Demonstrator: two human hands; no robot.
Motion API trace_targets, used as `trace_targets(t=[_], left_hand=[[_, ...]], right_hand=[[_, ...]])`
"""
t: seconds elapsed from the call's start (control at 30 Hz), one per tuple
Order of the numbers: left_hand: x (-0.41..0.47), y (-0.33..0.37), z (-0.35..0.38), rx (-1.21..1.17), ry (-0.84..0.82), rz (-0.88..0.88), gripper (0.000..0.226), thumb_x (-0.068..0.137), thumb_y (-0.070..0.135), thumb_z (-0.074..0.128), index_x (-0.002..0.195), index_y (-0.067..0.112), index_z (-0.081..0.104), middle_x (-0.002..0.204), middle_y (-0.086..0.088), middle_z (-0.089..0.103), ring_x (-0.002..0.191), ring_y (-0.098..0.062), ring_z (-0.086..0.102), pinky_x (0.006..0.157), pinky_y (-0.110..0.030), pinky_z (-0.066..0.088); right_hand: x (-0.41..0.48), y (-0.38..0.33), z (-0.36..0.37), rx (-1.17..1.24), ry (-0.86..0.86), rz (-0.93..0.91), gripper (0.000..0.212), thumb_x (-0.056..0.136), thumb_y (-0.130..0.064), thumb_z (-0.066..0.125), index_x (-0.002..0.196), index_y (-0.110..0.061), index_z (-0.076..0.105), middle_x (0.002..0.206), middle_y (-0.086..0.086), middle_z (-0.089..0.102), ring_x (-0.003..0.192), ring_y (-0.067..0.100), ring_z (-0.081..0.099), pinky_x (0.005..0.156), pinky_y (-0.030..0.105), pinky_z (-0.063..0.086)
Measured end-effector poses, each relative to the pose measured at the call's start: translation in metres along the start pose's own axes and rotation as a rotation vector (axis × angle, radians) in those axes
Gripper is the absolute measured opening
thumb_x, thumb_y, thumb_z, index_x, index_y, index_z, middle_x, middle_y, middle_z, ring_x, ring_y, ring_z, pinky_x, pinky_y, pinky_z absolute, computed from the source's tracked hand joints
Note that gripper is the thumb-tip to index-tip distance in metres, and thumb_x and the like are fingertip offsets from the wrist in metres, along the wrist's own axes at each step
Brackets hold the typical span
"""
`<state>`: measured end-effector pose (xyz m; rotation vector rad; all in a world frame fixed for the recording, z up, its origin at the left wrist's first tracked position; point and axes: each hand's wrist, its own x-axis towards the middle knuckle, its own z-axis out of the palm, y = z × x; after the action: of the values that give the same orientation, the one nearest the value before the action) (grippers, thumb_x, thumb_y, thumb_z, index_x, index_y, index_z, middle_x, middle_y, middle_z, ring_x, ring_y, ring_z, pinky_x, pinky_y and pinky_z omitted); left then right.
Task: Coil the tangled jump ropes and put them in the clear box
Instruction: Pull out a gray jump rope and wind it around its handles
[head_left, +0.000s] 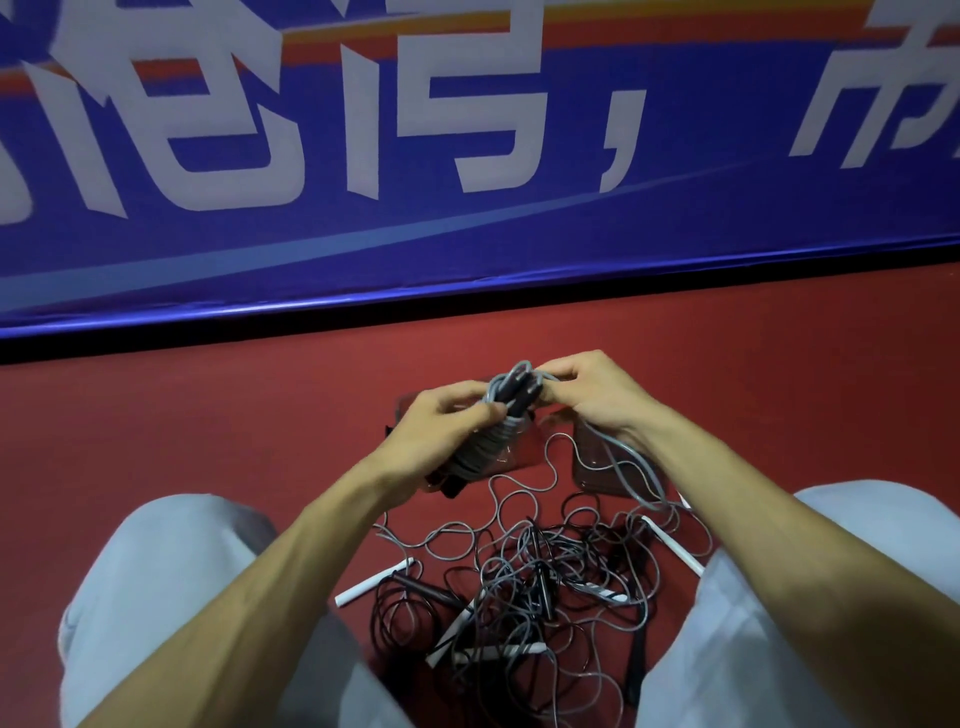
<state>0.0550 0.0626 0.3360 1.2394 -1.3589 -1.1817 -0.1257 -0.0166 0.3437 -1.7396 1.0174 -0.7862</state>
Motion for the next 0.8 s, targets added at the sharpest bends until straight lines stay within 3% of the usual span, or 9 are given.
trace_targets(t=[0.07,0.13,0.2,0.3,0.43,0.57,0.63,0.73,0.8], left_hand=[[0.001,0.003,0.003,-0.203,0.021,-0.074,0.017,0.093,0.007,0.055,0.104,0.012,0.069,0.090,-0.003,0.072,0.079,-0.016,0.065,0.068,-0.027,0.055],[0.004,0.006,0.001,-0.394,0.041,-0.137,0.026,0.094,0.011,0.053,0.118,0.017,0.063,0.100,-0.007,0.070,0.081,-0.020,0.066,0.068,-0.029,0.055],[0.004,0.012,-0.005,-0.583,0.001,-0.222,0.032,0.094,0.017,0.051,0.124,0.025,0.058,0.096,-0.009,0.069,0.074,-0.023,0.065,0.062,-0.030,0.056],[0.001,0.024,-0.013,-0.725,-0.057,-0.395,0.024,0.094,0.028,0.050,0.104,0.011,0.063,0.081,-0.015,0.066,0.064,-0.026,0.066,0.060,-0.031,0.059],[0.003,0.021,-0.017,-0.603,-0.043,-0.438,0.036,0.094,0.032,0.050,0.084,0.006,0.072,0.074,-0.013,0.068,0.059,-0.023,0.067,0.056,-0.031,0.058],[0.011,0.010,-0.018,-0.400,0.178,-0.359,0.025,0.092,0.029,0.061,0.090,0.005,0.069,0.071,-0.008,0.065,0.057,-0.019,0.062,0.053,-0.030,0.054],[0.015,0.005,-0.022,-0.284,0.289,-0.274,0.022,0.091,0.026,0.065,0.088,0.005,0.071,0.070,-0.007,0.066,0.058,-0.018,0.061,0.057,-0.028,0.052],[0.018,-0.005,-0.029,0.021,0.308,-0.139,0.020,0.088,0.029,0.070,0.092,0.009,0.070,0.080,-0.010,0.069,0.063,-0.019,0.062,0.062,-0.032,0.052],[0.019,-0.012,-0.031,0.263,0.309,-0.087,0.024,0.086,0.039,0.071,0.097,0.017,0.069,0.085,-0.008,0.072,0.072,-0.023,0.069,0.068,-0.040,0.057]], right_hand=[[0.000,-0.004,0.001,0.018,-0.097,0.026,0.009,0.090,-0.008,0.063,0.093,-0.003,0.069,0.080,0.013,0.065,0.069,0.020,0.062,0.053,0.022,0.053],[-0.002,-0.009,0.003,-0.015,-0.185,0.053,0.011,0.094,-0.013,0.058,0.087,-0.006,0.064,0.065,0.010,0.060,0.048,0.013,0.057,0.036,0.018,0.041],[-0.005,-0.014,0.003,-0.076,-0.237,0.024,0.016,0.095,-0.014,0.058,0.080,-0.013,0.061,0.051,0.004,0.052,0.034,0.007,0.042,0.034,0.015,0.030],[-0.009,-0.023,0.004,-0.193,-0.264,-0.039,0.013,0.092,-0.017,0.063,0.080,-0.012,0.064,0.057,0.000,0.053,0.037,0.005,0.042,0.039,0.015,0.032],[-0.016,-0.027,0.009,-0.525,-0.280,-0.082,0.015,0.094,-0.036,0.058,0.090,-0.024,0.066,0.066,-0.006,0.071,0.045,0.002,0.050,0.047,0.016,0.037],[-0.023,-0.025,0.011,-0.712,-0.216,-0.120,0.030,0.098,-0.044,0.047,0.100,-0.019,0.061,0.060,-0.005,0.061,0.059,0.010,0.058,0.062,0.030,0.045],[-0.024,-0.023,0.007,-0.769,-0.204,-0.157,0.031,0.100,-0.042,0.042,0.092,-0.018,0.061,0.064,-0.008,0.055,0.064,0.016,0.053,0.065,0.034,0.042],[-0.028,-0.023,0.005,-0.952,-0.230,-0.174,0.029,0.101,-0.040,0.039,0.079,-0.025,0.049,0.067,-0.005,0.052,0.069,0.026,0.053,0.070,0.038,0.046],[-0.031,-0.024,0.006,-1.074,-0.245,-0.191,0.023,0.102,-0.039,0.038,0.090,-0.024,0.052,0.084,0.005,0.061,0.082,0.034,0.059,0.070,0.038,0.045]])
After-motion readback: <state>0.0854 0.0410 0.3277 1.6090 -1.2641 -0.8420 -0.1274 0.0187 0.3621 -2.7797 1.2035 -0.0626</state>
